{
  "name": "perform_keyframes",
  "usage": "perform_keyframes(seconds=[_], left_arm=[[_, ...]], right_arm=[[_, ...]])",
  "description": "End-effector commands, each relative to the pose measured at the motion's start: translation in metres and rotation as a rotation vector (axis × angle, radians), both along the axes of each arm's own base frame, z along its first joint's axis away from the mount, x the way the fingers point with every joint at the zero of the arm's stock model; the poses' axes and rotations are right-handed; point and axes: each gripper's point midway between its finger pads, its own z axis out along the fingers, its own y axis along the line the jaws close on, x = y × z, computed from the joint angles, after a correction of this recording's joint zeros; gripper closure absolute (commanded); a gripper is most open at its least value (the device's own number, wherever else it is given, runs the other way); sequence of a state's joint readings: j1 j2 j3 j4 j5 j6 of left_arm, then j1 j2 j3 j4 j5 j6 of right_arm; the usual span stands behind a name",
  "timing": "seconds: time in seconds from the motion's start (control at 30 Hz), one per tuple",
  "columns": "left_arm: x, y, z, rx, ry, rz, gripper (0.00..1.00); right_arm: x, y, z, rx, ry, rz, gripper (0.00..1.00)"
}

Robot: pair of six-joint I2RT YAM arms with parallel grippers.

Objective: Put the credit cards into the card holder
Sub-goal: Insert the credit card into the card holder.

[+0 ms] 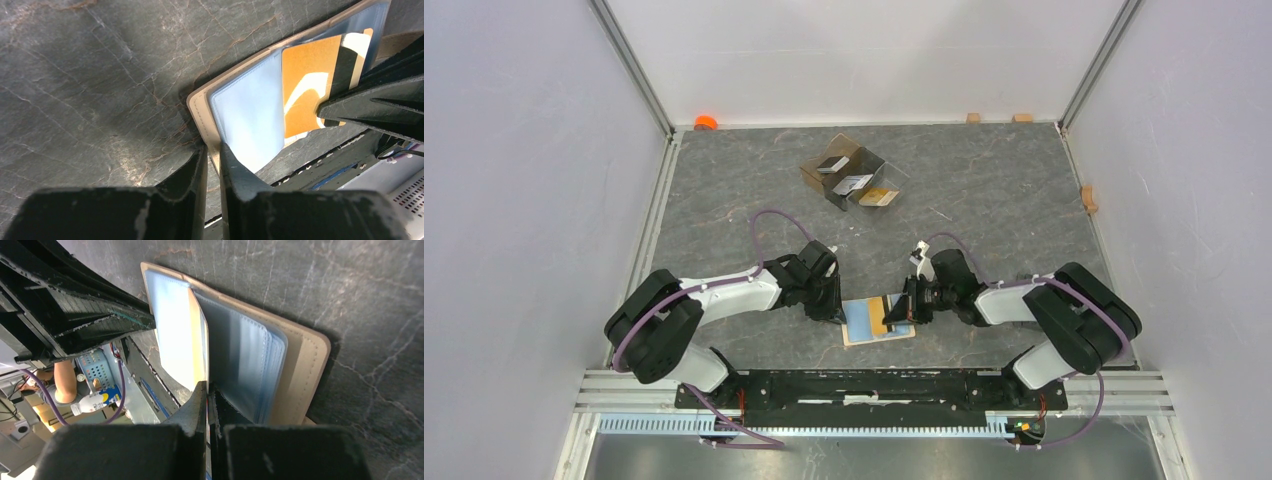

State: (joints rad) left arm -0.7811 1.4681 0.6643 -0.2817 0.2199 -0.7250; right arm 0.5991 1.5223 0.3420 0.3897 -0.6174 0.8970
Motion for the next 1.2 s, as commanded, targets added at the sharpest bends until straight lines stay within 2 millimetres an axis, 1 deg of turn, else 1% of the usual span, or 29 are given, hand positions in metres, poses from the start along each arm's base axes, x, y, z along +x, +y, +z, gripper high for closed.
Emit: perform_keyframes(seconds=[0.0,0.27,0.43,0.63,0.83,1.03,1.17], left_arm=[[-0.005,0.006,-0.012,0.04,0.009,-0.034,0.79],[-0.005,0.006,-0.012,0.042,0.007,-0.034,0.8],[-0.005,0.007,-0.014,0.048,0.009,-0.032,0.8],[-0.004,0.009,-0.014,0.059,0.003,-0.032,0.82],[-0.004,0.009,-0.014,0.058,0.003,-0.038,0.83],[-0.004,0.009,-0.014,0.06,0.0,-0.043,0.83],[-0.004,0.009,-0.014,0.059,-0.004,-0.046,0.83]], right_arm=[[0.017,-0.014,-0.022,-0.126,-0.022,-0.084,1.0],[0.007,-0.021,-0.03,-0.148,-0.001,-0.075,1.0],[-0.003,-0.029,-0.035,-0.186,0.018,-0.062,1.0],[-0.01,-0.04,-0.04,-0.227,0.039,-0.066,1.0],[-0.015,-0.043,-0.044,-0.245,0.063,-0.052,1.0],[-0.027,-0.05,-0.051,-0.277,0.108,-0.035,1.0],[-0.039,-0.056,-0.057,-0.303,0.152,-0.019,1.0]])
